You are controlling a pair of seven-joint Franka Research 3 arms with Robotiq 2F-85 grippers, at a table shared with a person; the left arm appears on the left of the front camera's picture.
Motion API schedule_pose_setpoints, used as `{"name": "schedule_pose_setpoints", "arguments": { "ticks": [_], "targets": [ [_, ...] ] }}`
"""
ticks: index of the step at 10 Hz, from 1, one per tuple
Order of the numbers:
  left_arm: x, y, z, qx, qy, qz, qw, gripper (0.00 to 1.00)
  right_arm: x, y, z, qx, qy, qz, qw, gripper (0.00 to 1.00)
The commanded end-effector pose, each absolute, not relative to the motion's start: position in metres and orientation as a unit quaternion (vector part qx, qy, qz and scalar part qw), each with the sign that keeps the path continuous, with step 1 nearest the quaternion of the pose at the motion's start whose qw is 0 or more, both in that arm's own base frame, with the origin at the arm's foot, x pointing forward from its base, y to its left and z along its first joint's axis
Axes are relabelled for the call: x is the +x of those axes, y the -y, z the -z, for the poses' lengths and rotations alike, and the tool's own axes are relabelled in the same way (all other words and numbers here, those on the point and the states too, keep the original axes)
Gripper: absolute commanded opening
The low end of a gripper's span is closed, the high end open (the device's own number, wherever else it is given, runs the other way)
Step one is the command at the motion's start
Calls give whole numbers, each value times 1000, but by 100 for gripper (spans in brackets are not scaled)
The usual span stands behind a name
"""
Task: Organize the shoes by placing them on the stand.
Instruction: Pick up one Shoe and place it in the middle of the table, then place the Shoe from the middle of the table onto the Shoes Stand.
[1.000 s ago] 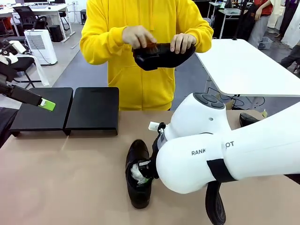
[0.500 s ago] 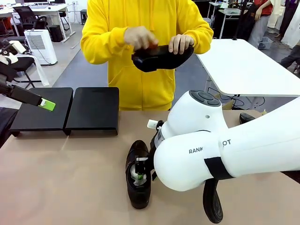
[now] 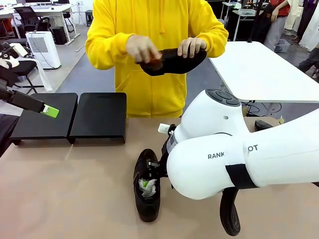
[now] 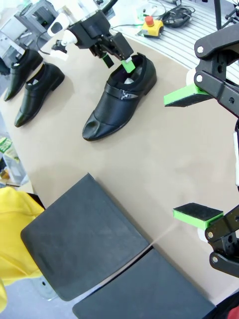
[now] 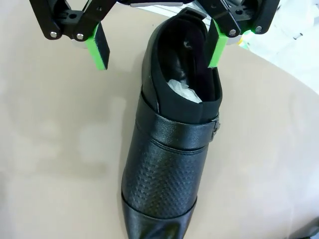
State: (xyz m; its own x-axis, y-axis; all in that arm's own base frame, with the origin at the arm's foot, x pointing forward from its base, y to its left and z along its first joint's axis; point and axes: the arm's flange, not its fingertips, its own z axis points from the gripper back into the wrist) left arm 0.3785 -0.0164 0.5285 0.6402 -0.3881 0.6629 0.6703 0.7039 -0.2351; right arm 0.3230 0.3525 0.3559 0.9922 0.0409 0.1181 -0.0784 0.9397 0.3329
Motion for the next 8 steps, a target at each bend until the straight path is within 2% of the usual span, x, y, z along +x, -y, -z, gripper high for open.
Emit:
{"name": "schedule_pose_setpoints", "arguments": {
  "ticks": [1,8],
  "targets": [
    [380,16,-528,-244,302,310,868,100,324,-354,-359,179,68,-26,981,100],
    [380,16,-528,-244,302,310,868,100,324,-354,-359,179,68,-26,981,100]
  ]
}}
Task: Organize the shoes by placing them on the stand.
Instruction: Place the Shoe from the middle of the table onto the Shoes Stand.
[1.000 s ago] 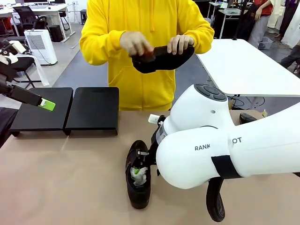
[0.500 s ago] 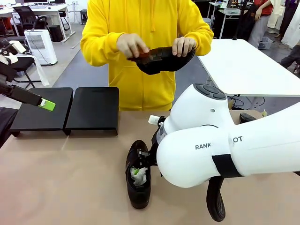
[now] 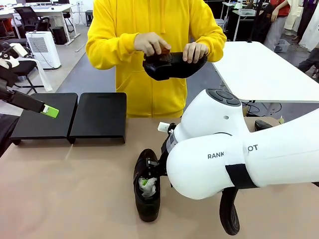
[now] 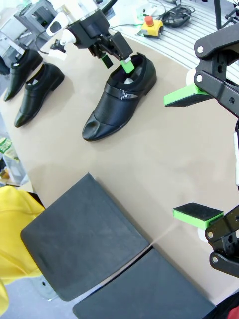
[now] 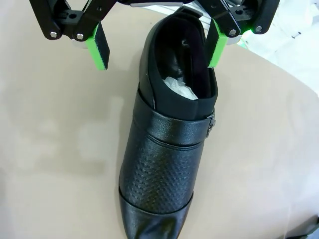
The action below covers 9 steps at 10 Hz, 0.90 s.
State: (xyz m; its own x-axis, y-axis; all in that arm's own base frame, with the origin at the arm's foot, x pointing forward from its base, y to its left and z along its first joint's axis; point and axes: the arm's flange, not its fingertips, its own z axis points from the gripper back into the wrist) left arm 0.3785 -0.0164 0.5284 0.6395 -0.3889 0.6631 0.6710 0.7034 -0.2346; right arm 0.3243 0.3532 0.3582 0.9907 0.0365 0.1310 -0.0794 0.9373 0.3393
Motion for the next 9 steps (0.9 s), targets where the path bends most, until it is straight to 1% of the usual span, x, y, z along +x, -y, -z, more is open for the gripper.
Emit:
{"name": "schedule_pose_setpoints", "arguments": {
  "ticks": [1,2,3,4,5,6,7,8,9],
  "targets": [
    [380,16,-528,-244,302,310,868,100,324,-353,-358,175,61,-30,982,100],
    [380,16,-528,-244,302,310,868,100,325,-325,-379,186,82,-9,979,100],
    [379,16,-528,-237,297,303,874,100,331,-283,-412,172,132,36,976,100],
    [366,41,-523,-261,290,305,869,100,335,-248,-431,150,165,87,971,100],
    [352,62,-523,-277,282,289,872,100,343,-214,-439,163,174,142,961,100],
    [333,85,-530,-294,254,221,894,100,349,-189,-443,175,181,180,951,100],
    [320,106,-535,-284,192,197,919,100,355,-166,-448,187,189,217,939,100],
    [308,123,-541,-291,181,193,919,100,357,-158,-450,190,192,230,935,100],
    [299,138,-547,-274,170,198,926,100,361,-148,-450,202,190,247,929,100]
  ]
}}
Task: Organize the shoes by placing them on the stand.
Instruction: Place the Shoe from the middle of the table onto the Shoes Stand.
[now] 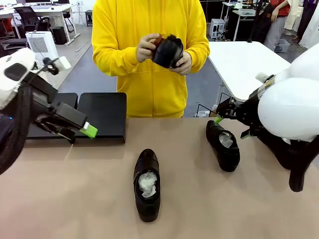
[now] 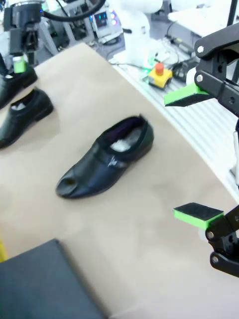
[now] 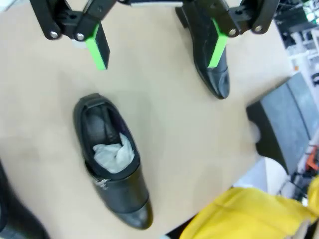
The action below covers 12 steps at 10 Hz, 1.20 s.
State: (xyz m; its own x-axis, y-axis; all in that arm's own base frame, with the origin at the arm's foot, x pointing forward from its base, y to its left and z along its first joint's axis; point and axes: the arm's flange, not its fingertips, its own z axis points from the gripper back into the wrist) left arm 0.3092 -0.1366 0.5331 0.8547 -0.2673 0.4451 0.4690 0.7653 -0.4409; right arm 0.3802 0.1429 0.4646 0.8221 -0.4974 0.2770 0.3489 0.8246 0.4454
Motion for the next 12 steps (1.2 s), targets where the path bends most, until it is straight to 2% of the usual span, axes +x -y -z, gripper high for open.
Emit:
{"name": "schedule_pose_setpoints", "arguments": {
  "ticks": [1,2,4,5,6,7,9,11,12],
  "targets": [
    [297,141,-546,-227,112,199,947,100,362,-144,-448,230,185,247,923,100],
    [309,137,-533,-278,181,200,922,100,380,-143,-465,191,194,226,935,100],
    [309,137,-533,-278,181,200,922,100,380,-143,-465,191,194,226,935,100],
    [301,146,-538,-260,159,192,933,100,380,-143,-465,191,194,226,935,100],
    [290,175,-536,-225,146,227,936,100,380,-143,-465,191,194,226,935,100],
    [284,213,-525,-162,149,225,949,100,380,-143,-465,191,194,226,935,100],
    [266,293,-491,-100,83,164,978,100,380,-143,-465,191,194,226,935,100],
    [256,329,-475,-48,141,132,980,100,380,-143,-465,191,194,226,935,100],
    [252,343,-476,-47,153,121,980,100,380,-143,-465,191,194,226,935,100]
  ]
}}
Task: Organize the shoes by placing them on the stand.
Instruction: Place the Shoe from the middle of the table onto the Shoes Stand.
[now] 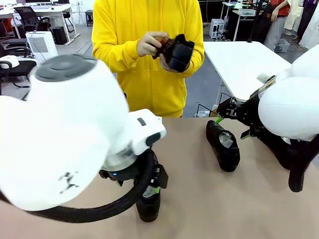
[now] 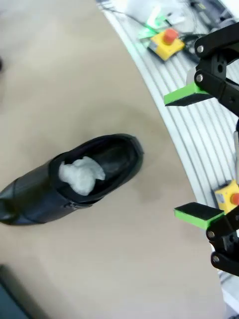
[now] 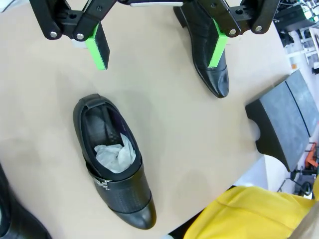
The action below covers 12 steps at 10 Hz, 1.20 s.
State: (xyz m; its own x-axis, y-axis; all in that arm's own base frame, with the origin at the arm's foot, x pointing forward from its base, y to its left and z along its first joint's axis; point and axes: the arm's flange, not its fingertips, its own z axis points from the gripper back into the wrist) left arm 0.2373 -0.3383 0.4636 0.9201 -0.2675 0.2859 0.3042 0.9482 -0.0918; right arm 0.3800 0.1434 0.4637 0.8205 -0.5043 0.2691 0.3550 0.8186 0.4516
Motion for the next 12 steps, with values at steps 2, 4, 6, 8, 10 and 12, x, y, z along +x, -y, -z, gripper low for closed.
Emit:
{"name": "schedule_pose_setpoints", "arguments": {
  "ticks": [2,4,6,8,10,12],
  "targets": [
    [249,370,-470,-43,147,124,980,100,380,-143,-465,191,194,226,935,100],
    [249,379,-456,-24,134,120,983,100,380,-143,-465,191,194,226,935,100],
    [255,388,-447,-42,109,97,988,100,380,-143,-465,191,194,226,935,100],
    [264,401,-427,-41,99,81,991,100,380,-143,-465,191,194,226,935,100],
    [273,415,-408,-48,89,68,993,100,380,-143,-465,191,194,226,935,100],
    [278,429,-397,-51,75,56,994,100,380,-143,-465,191,194,226,935,100]
  ]
}}
